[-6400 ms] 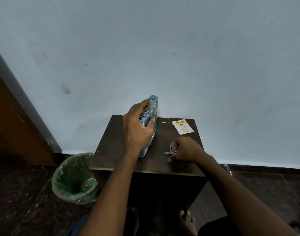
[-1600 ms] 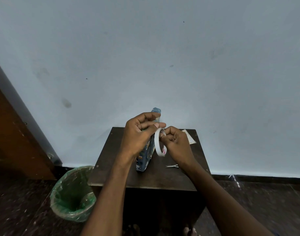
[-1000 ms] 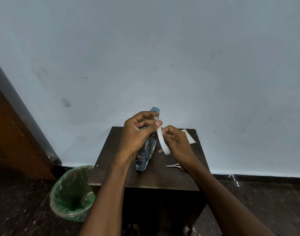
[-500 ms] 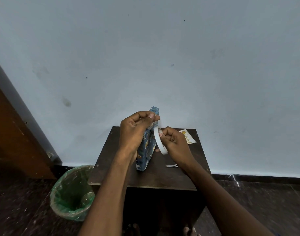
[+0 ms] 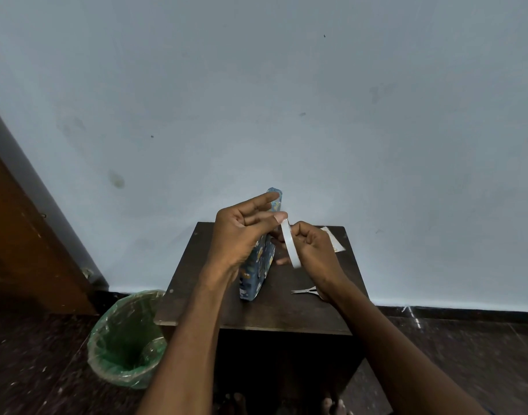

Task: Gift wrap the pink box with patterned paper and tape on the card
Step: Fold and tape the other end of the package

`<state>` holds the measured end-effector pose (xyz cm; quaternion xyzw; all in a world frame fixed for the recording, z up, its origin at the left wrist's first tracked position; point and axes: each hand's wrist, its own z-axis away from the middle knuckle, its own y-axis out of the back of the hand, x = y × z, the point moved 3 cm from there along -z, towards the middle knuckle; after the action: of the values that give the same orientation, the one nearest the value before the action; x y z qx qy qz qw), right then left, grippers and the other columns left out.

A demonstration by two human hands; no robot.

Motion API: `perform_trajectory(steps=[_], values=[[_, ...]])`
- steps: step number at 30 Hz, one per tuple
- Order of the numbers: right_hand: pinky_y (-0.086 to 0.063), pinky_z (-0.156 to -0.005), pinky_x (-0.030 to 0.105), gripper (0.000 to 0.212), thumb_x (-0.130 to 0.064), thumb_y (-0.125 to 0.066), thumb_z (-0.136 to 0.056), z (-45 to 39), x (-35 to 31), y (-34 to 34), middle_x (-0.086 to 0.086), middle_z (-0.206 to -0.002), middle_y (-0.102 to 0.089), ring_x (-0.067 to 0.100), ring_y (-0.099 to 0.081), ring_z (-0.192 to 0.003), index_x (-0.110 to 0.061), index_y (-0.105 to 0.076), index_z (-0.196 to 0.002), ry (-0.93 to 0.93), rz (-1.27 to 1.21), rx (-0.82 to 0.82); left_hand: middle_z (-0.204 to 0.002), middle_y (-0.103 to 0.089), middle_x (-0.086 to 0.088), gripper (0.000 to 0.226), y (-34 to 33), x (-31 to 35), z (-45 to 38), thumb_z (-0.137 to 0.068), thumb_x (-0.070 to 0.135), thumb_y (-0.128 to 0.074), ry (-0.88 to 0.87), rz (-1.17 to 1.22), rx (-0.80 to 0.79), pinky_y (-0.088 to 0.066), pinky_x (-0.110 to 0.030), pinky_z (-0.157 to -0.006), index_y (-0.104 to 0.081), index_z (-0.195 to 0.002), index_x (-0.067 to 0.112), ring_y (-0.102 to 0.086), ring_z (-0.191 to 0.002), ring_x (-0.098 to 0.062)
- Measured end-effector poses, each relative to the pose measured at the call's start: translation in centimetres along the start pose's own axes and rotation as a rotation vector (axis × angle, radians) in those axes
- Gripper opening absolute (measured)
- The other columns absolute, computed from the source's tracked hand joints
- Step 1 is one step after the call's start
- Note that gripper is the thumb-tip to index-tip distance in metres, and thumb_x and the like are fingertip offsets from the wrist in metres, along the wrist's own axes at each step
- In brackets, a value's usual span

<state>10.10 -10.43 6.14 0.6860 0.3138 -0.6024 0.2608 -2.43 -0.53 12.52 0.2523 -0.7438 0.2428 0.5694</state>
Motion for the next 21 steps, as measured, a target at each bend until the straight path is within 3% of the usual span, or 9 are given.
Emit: perform_trajectory(steps=[4, 8, 10, 12, 14, 16, 18, 21], values=[[-0.06, -0.079, 0.067, 0.025, -0.023, -0.066, -0.103, 0.0, -0.2, 0.2, 0.025, -0.102, -0.075, 0.042, -0.075, -0.096, -0.005, -0.067, -0.086, -0.002, 0.037, 0.002, -0.099, -0.082, -0.014, 0.041, -0.1, -0.1, 0.0, -0.088, 0.001, -0.082, -0.01, -0.02, 0.056, -0.053, -0.009, -0.077, -0.076, -0.128, 0.009, -0.074, -0.086, 0.004], [-0.06, -0.078, 0.066, 0.022, -0.021, -0.066, -0.102, 0.2, -0.3, 0.4, 0.026, -0.097, -0.074, 0.043, -0.073, -0.094, -0.003, -0.071, -0.089, 0.0, 0.134, -0.065, -0.093, -0.083, -0.01, 0.038, 0.0, -0.4, -0.1, -0.087, 0.002, -0.084, -0.019, -0.089, 0.085, -0.052, -0.007, -0.082, -0.078, -0.124, 0.01, -0.076, -0.091, 0.002], [-0.064, -0.07, 0.045, 0.029, -0.022, -0.06, -0.105, 0.3, -0.7, 0.6, 0.013, -0.081, -0.075, 0.023, -0.073, -0.076, -0.004, -0.075, -0.088, -0.04, 0.189, -0.119, -0.09, -0.083, -0.004, 0.036, 0.1, -0.5, -0.2, -0.087, 0.006, -0.086, -0.023, -0.15, 0.106, -0.051, -0.006, -0.086, -0.08, -0.121, 0.014, -0.075, -0.097, 0.005], [-0.055, -0.059, 0.024, 0.046, -0.039, -0.049, -0.11, 0.5, -0.6, 1.2, -0.005, -0.072, -0.073, 0.007, -0.068, -0.067, -0.018, -0.078, -0.081, -0.109, 0.247, -0.142, -0.088, -0.083, 0.006, 0.034, 0.1, -0.8, -0.3, -0.087, 0.012, -0.088, -0.038, -0.232, 0.115, -0.051, -0.009, -0.094, -0.082, -0.119, 0.021, -0.073, -0.102, 0.007], [-0.059, -0.064, 0.03, 0.052, -0.055, -0.045, -0.107, 0.0, 0.4, 2.3, -0.003, -0.089, -0.078, 0.011, -0.073, -0.083, -0.02, -0.08, -0.092, -0.139, 0.333, -0.099, -0.087, -0.082, 0.012, 0.032, 0.1, -1.2, -0.4, -0.086, 0.016, -0.089, -0.064, -0.297, 0.115, -0.051, -0.016, -0.104, -0.082, -0.116, 0.027, -0.071, -0.106, 0.009], [-0.063, -0.072, 0.039, 0.038, -0.042, -0.054, -0.106, -0.5, 1.0, 3.2, -0.002, -0.092, -0.079, 0.007, -0.072, -0.086, -0.017, -0.08, -0.096, -0.074, 0.54, -0.093, -0.086, -0.082, 0.013, 0.031, 0.1, -1.5, -0.5, -0.087, 0.018, -0.088, -0.089, -0.328, 0.114, -0.049, -0.024, -0.11, -0.083, -0.115, 0.029, -0.07, -0.109, 0.009], [-0.058, -0.074, 0.034, 0.018, -0.017, -0.064, -0.099, -0.5, 1.1, 3.5, -0.008, -0.086, -0.077, -0.003, -0.066, -0.076, -0.016, -0.081, -0.095, -0.012, 0.735, -0.124, -0.086, -0.082, 0.014, 0.03, 0.0, -1.6, -0.5, -0.088, 0.017, -0.087, -0.113, -0.353, 0.113, -0.05, -0.026, -0.112, -0.083, -0.115, 0.029, -0.07, -0.109, 0.009], [-0.055, -0.074, 0.029, 0.025, 0.001, -0.064, -0.087, -0.3, 1.3, 4.1, -0.006, -0.083, -0.077, -0.001, -0.067, -0.075, -0.016, -0.082, -0.091, -0.032, 0.921, -0.154, -0.087, -0.081, 0.016, 0.03, -0.1, -1.7, -0.4, -0.089, 0.017, -0.086, -0.145, -0.38, 0.11, -0.049, -0.025, -0.113, -0.083, -0.117, 0.027, -0.069, -0.11, 0.011]])
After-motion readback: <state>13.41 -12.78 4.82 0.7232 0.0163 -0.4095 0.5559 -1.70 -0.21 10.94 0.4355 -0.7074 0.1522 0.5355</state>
